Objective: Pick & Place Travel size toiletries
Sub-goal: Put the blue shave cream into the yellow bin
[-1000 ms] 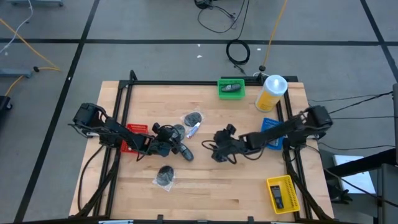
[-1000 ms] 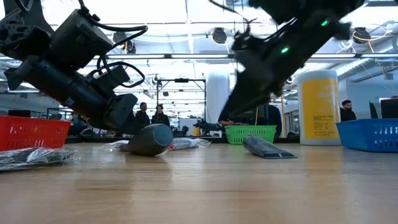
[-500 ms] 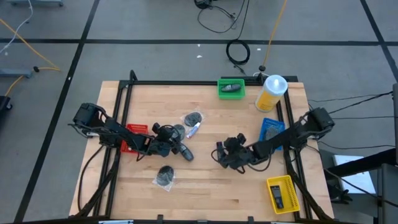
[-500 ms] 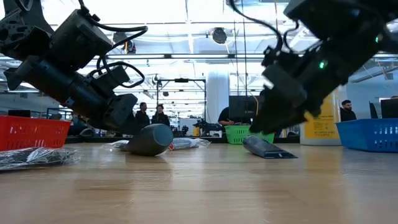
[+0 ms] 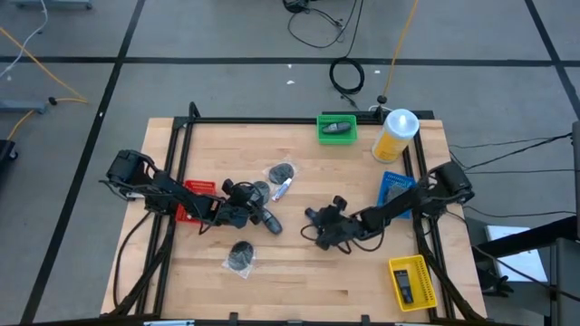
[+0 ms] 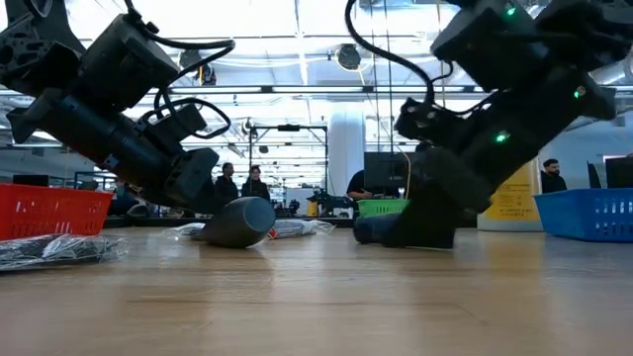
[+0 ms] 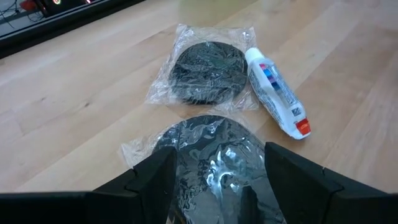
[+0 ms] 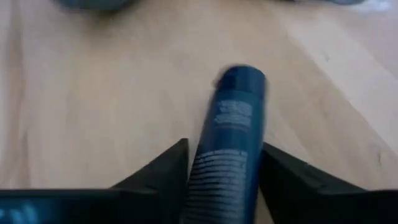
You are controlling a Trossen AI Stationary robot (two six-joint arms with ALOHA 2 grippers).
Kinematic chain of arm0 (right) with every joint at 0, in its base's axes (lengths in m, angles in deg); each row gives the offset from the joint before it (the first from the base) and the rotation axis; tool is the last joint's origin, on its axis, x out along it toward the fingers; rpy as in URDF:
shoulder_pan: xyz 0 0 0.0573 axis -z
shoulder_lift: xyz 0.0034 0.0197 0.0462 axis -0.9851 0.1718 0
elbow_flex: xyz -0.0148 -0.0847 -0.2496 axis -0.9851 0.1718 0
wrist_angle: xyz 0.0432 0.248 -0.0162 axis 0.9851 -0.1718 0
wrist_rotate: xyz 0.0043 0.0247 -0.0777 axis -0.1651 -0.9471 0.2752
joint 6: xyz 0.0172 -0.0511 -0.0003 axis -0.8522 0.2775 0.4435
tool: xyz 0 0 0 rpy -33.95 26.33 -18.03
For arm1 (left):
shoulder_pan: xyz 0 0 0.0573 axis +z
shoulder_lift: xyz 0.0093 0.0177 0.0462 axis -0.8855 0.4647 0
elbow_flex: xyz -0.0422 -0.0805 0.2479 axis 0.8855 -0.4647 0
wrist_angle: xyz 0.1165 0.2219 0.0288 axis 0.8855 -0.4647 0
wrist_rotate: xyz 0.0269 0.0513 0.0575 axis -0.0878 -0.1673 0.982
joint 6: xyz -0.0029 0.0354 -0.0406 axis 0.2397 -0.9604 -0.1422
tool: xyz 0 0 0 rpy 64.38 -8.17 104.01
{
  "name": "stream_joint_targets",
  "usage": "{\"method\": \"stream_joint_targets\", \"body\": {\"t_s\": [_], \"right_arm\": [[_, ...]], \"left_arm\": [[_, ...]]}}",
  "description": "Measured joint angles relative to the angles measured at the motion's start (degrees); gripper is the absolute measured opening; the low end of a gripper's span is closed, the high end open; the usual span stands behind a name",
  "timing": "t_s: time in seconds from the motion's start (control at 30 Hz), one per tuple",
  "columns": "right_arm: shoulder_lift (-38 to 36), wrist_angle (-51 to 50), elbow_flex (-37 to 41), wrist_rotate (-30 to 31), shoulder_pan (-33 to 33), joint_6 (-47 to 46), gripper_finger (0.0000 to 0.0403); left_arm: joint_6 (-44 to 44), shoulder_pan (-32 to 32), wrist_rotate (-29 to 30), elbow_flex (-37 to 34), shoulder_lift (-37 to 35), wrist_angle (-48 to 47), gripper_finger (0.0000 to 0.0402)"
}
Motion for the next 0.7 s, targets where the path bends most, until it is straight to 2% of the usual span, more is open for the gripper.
{"method": "stream_joint_targets", "body": {"t_s": [0.07, 0.17, 0.33, 0.4, 0.53, 0.7], "right_arm": [[-3.14, -2.32, 0.22, -4.22, 0.17, 3.45, 0.0135], [-9.23, -8.4, 0.25, -14.54, 0.5, 7.16, 0.0088], [-21.25, -28.58, -3.55, -34.06, 1.32, 7.73, 0.003], [-25.22, -38.04, -6.03, -41.22, 1.61, 4.81, 0.0026], [-30.84, -52.92, -9.45, -56.57, 1.22, -6.63, 0.0036], [-32.63, -61.71, -9.68, -71.73, -3.92, -22.06, 0.005]], "left_arm": [[0.04, 0.0, -0.03, 0.0, 0.0, -0.01, 0.0241], [-0.01, 0.0, -0.08, 0.0, 0.0, 0.01, 0.0241], [0.14, 0.0, -0.49, 0.0, 0.0, 0.05, 0.0241], [0.14, 0.0, -0.49, 0.0, 0.0, 0.05, 0.0241], [0.14, 0.0, -0.49, 0.0, 0.0, 0.1, 0.0241], [0.14, 0.0, -0.47, 0.0, 0.0, 0.21, 0.0241]]}}
